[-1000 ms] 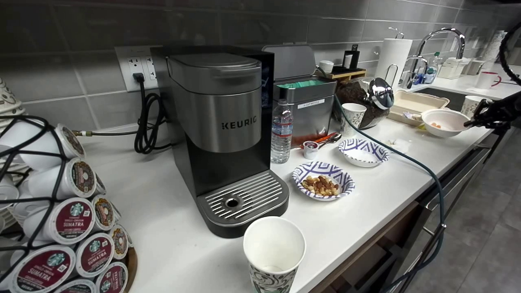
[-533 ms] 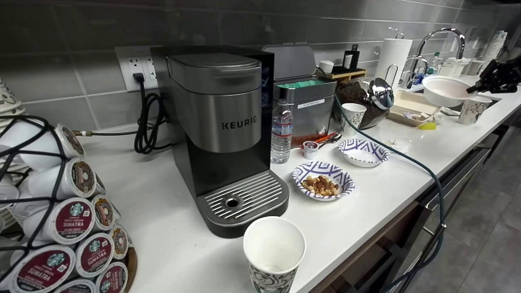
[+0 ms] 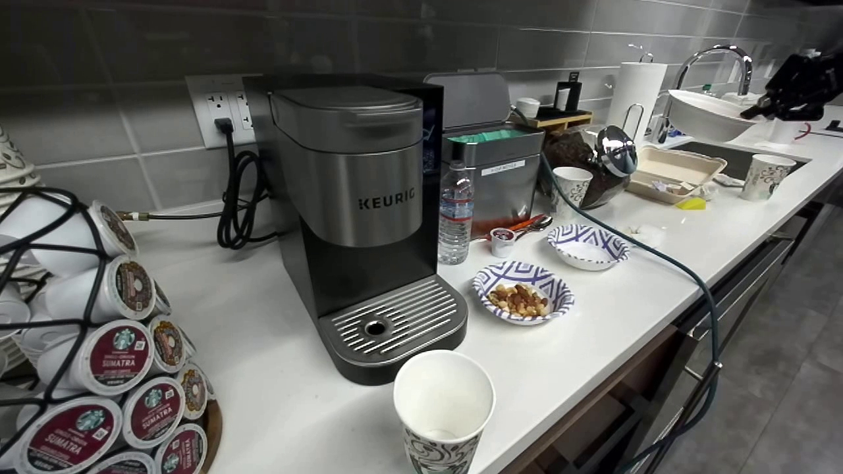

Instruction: Pour the contents of the white bowl into the striped bowl

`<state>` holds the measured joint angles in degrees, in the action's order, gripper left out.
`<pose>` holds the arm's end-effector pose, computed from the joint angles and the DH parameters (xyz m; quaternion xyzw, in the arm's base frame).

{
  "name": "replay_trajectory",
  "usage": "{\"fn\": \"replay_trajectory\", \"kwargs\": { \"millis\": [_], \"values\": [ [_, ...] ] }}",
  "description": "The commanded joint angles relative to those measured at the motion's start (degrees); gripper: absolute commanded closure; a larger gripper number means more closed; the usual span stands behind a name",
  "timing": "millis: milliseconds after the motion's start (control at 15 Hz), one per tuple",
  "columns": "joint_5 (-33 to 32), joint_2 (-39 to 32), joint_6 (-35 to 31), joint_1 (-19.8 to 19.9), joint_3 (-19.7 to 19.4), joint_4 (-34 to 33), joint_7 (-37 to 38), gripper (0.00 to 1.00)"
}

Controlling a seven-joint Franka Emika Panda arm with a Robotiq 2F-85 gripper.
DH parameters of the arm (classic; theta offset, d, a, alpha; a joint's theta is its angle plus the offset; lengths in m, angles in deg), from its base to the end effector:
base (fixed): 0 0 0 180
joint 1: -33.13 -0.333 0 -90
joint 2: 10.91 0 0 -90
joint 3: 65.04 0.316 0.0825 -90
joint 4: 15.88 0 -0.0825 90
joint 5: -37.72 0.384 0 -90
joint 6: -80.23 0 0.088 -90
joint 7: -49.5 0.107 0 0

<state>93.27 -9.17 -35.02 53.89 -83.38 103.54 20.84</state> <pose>0.4544 -0.3078 0.4578 -0.8600 0.2873 -0.2178 0.3611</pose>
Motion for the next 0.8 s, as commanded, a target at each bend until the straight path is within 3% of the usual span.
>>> {"fn": "replay_trajectory", "kwargs": {
  "millis": [0,200,533,733],
  "values": [
    [-3.52,0.82,-4.74,-1.19,0.18,1.01,2.63,0.98],
    [-7.33,0.77,-12.75,-4.44,3.43,1.44,4.23,0.98],
    [-9.78,0.09,-13.95,-9.87,8.39,1.19,5.65,0.98],
    [-15.90,-0.41,-21.35,-12.52,11.06,1.52,7.78,0.98]
  ]
}}
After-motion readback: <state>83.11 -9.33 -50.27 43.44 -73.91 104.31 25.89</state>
